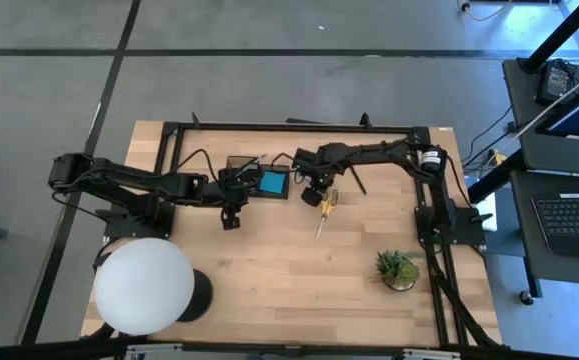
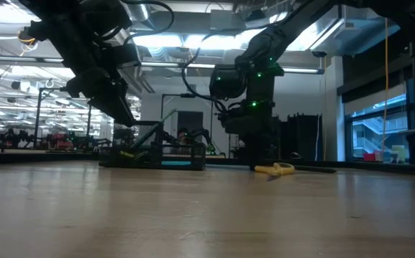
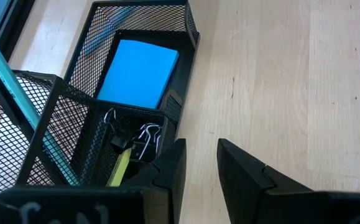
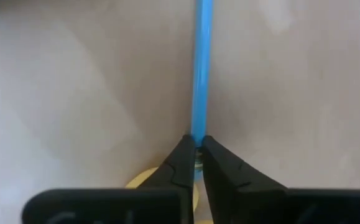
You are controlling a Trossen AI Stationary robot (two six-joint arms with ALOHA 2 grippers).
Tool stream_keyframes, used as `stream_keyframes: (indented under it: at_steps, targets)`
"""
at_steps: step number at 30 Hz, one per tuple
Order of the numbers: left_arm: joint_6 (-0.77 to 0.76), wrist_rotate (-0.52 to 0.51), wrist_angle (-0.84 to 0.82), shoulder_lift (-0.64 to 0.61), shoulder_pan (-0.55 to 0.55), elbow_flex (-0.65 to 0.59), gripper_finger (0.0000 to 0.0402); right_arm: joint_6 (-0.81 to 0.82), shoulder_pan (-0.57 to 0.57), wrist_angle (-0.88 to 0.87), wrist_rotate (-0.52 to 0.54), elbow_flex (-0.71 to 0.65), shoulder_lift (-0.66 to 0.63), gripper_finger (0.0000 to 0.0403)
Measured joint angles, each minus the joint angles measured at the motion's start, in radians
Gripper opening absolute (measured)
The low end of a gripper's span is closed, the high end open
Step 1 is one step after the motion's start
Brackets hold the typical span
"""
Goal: Pick and place office supplies into organizer
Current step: Put the blue pencil into the black desk organizer
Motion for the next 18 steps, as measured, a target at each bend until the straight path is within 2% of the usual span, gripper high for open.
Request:
stream_keyframes:
  at_steps: [10, 18]
  targets:
    - [0.000, 0.000, 0.000, 0.000, 0.000, 0.000, 0.0086, 0.056, 0.097, 0.008, 0.034, -0.076, -0.015, 0.0028]
    - [-0.017, 0.000, 0.001, 0.000, 0.000, 0.000, 0.0086, 0.163, 0.158, -0.088, 0.045, -0.076, -0.015, 0.0027]
